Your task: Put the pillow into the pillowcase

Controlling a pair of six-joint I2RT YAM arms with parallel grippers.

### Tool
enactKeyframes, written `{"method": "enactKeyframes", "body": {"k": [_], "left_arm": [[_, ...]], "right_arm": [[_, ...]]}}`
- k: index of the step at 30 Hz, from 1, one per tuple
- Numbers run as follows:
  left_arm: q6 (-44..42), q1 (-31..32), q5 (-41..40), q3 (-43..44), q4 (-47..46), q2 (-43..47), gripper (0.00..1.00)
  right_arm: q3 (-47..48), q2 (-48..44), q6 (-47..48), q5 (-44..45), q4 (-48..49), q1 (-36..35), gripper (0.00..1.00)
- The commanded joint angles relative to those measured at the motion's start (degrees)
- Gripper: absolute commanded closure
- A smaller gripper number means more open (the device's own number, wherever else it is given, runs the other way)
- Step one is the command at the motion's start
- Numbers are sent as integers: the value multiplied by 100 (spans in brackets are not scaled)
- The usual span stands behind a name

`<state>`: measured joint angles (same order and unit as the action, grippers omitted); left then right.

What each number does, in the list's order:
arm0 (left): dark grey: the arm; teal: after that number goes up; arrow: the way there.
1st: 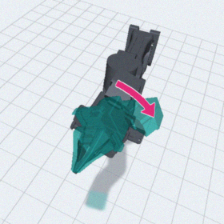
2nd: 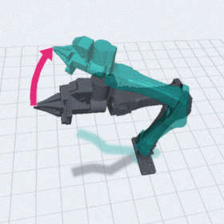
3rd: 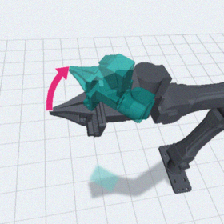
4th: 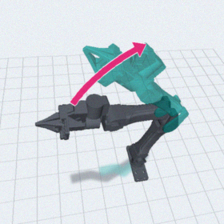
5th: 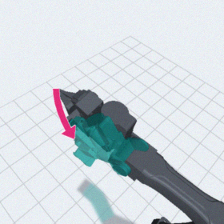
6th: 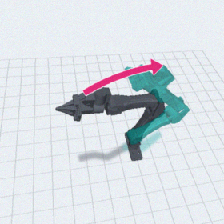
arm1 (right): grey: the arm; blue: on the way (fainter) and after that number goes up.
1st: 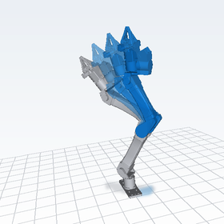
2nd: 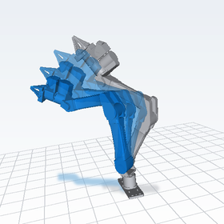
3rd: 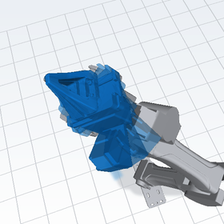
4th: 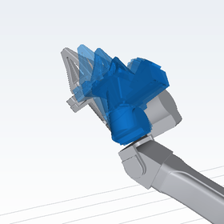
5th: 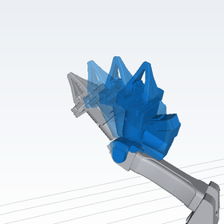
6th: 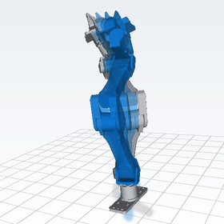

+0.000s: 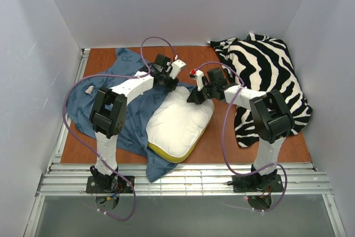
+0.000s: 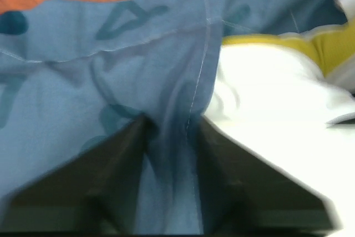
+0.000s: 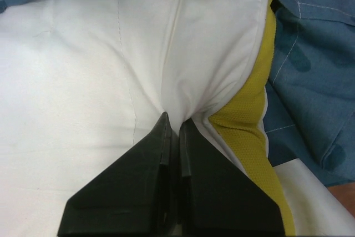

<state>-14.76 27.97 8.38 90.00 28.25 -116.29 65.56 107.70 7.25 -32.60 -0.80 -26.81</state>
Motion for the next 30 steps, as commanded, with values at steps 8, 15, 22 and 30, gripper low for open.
{"method": "enactKeyframes", "body": {"k": [8,15,22,30], "left_arm": [[455,-134,3181,1301,823,281,100],[2713,68,5612,1724,141,396,100],[4366,253,6271,898,-1232,888,100],[4125,114,6159,-191,-1131,1336,100]], "right_arm": [[-184,-653,-1408,-984,430,0,99],[9,-1250,-3491,-872,1835,114,99],[484,-1349,-4188,-634,1899,185,99],[-192,-1050,-3898,-571,1829,158,99]]}}
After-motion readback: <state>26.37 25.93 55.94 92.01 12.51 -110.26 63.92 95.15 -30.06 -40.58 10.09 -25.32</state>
